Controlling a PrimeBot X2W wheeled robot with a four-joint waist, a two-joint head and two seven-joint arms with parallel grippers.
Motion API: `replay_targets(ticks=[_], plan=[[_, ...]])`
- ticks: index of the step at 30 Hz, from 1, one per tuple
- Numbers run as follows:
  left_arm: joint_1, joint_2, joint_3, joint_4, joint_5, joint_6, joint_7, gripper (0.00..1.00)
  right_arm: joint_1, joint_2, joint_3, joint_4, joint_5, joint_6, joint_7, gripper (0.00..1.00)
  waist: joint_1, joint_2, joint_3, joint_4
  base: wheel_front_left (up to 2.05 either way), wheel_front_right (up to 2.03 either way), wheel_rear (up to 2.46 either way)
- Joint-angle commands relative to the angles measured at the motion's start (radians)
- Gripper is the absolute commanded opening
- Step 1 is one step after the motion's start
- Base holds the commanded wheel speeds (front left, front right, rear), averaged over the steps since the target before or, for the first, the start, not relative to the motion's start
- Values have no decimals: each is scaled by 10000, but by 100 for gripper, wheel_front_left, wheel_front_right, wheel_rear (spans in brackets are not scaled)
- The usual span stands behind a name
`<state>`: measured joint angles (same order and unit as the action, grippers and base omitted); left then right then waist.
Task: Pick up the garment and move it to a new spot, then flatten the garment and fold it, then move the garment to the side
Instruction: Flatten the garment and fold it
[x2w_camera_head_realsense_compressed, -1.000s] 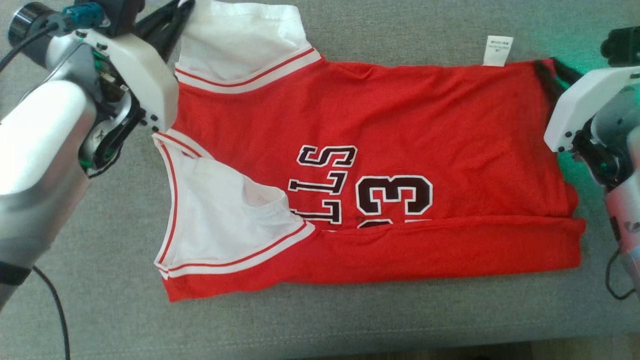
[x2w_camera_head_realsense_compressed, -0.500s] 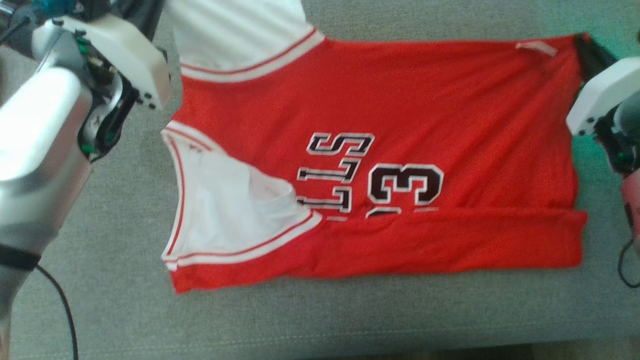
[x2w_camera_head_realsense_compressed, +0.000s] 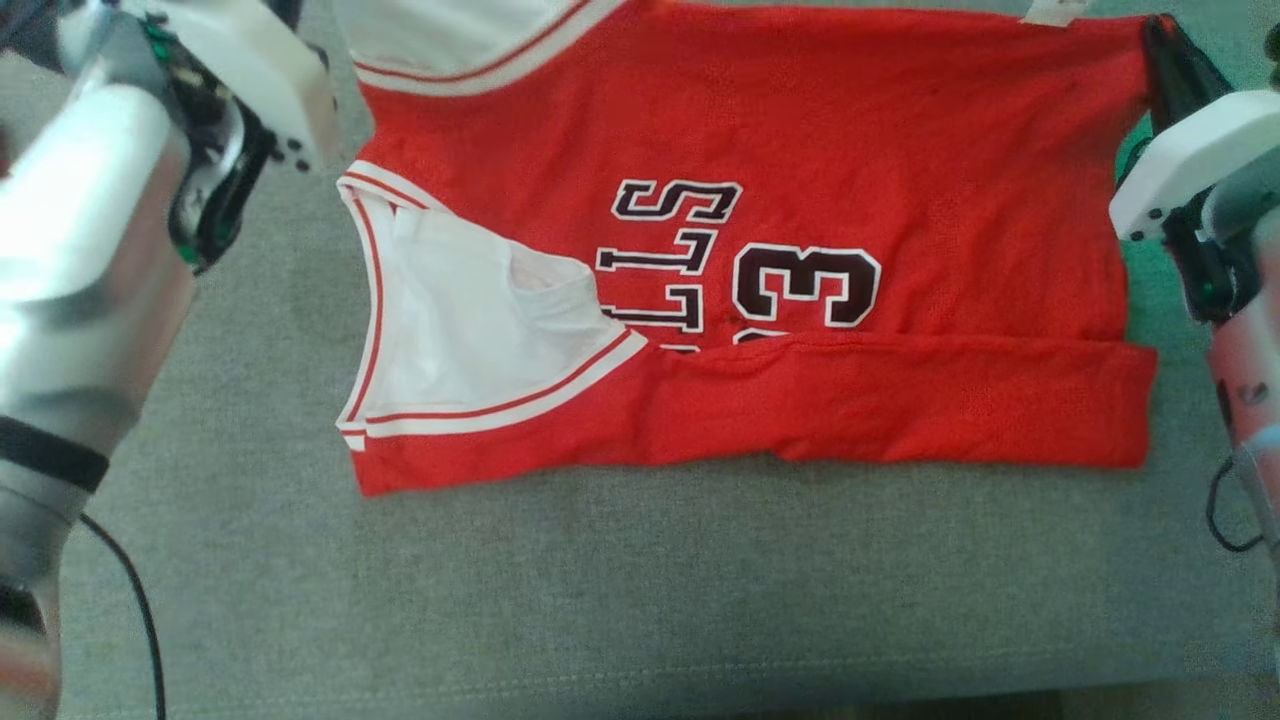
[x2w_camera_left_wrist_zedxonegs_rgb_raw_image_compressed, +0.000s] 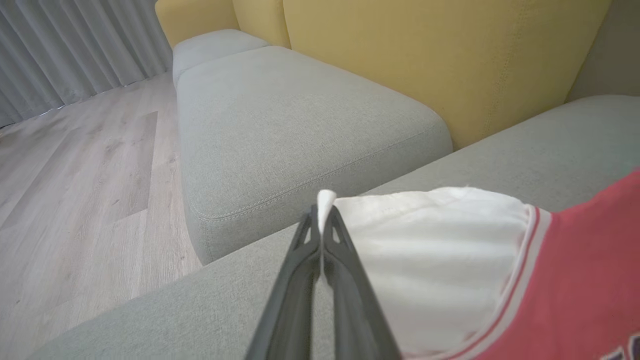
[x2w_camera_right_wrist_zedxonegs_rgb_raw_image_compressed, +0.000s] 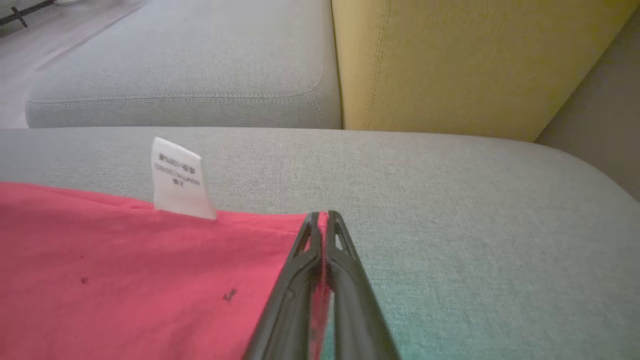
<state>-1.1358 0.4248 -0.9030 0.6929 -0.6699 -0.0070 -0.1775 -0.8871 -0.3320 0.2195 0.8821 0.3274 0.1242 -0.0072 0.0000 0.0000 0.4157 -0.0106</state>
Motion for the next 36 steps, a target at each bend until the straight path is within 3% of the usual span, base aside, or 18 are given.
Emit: replay_targets(ticks=[1, 7, 15, 25, 30, 36], plan=[[-170, 427, 240, -96, 114, -95, -14, 0, 142, -177, 194, -293, 111, 65, -168, 0, 0, 0, -231, 27, 0, 0, 0], [796, 993, -96, -562, 69, -248, 214, 0, 1197, -528, 758, -945, 936, 65, 204, 0, 0, 0, -1034, 13, 0, 0, 0], [2427, 2239, -550, -2806, -83, 10, 1089, 0, 3057, -1460, 1540, -2665, 2317, 65, 1857, 0, 0, 0, -1754, 125, 0, 0, 0], [4421, 4082, -1135, -6382, -370, 1042, 2772, 0, 5514, -2677, 1209, -5494, 3407, 65, 4609, 0, 0, 0, -2234, 175, 0, 0, 0], [4897, 4375, -1343, -7106, -438, 1381, 3162, 0, 6470, -2839, 723, -6720, 3363, 65, 5845, 0, 0, 0, -2308, 64, 0, 0, 0], [5207, 4380, -1638, -7254, -463, 1466, 3459, 0, 7074, -2491, 328, -7400, 2915, 65, 6432, 0, 0, 0, -2289, -60, 0, 0, 0]])
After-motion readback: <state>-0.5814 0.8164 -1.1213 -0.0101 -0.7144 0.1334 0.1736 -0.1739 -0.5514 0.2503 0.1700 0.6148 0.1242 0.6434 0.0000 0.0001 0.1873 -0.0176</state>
